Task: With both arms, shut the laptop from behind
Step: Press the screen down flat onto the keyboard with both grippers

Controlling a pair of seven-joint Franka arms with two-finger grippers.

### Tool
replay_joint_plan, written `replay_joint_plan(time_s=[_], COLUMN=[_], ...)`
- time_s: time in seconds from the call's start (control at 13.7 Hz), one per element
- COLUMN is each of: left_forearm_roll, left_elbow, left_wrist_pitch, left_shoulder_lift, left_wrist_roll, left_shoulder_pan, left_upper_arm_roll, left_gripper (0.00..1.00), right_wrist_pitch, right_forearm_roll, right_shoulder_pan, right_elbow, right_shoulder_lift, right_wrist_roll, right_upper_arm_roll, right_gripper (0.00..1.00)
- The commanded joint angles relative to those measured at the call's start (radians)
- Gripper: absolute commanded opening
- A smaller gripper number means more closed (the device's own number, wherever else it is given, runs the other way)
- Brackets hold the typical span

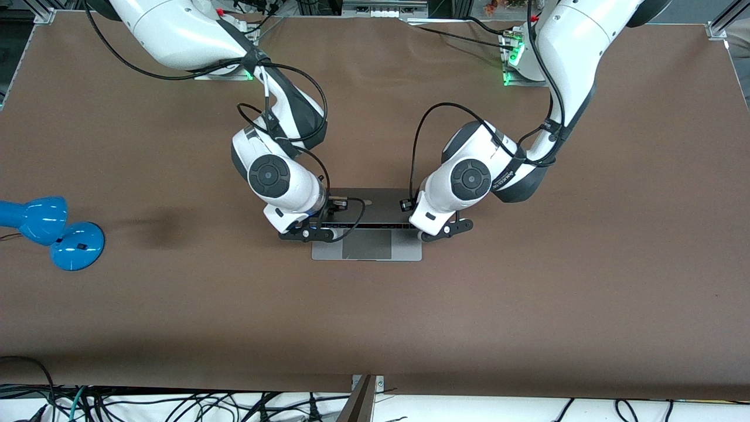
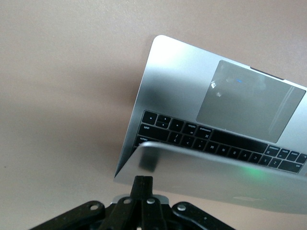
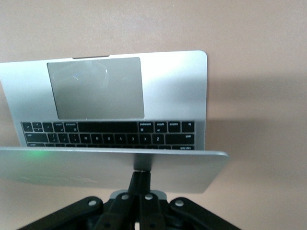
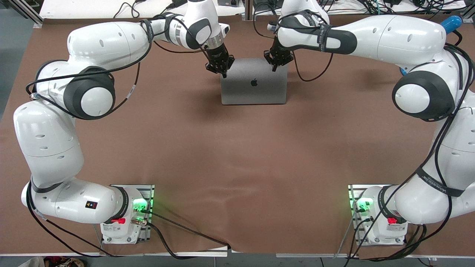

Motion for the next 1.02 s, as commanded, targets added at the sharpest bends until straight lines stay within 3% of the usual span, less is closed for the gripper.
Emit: replay_joint_plan(time_s=[0.0,0.95], left_forearm_roll=[0.038,0.097], left_elbow=[0.060,0.213], left_wrist_pitch=[-0.011,-0.011], left_shoulder_lift=[0.043,0.194], left_wrist_roll=[-0.021,-0.066], left_shoulder_pan=[-0.017,-0.052], left_upper_arm_roll=[0.012,0.039], left_gripper=[0.00,0.00], right_wrist_pitch=[0.046,0.154], right_forearm_roll=[-0.023,-0.052], right_shoulder_pan=[0.004,0.004], right_elbow=[0.003,0.005], right_shoulder_lift=[0.020,0.078], right_wrist_roll=[-0.018,-0.098], right_upper_arm_roll=[-0.003,-0.017], right_gripper=[0.00,0.00])
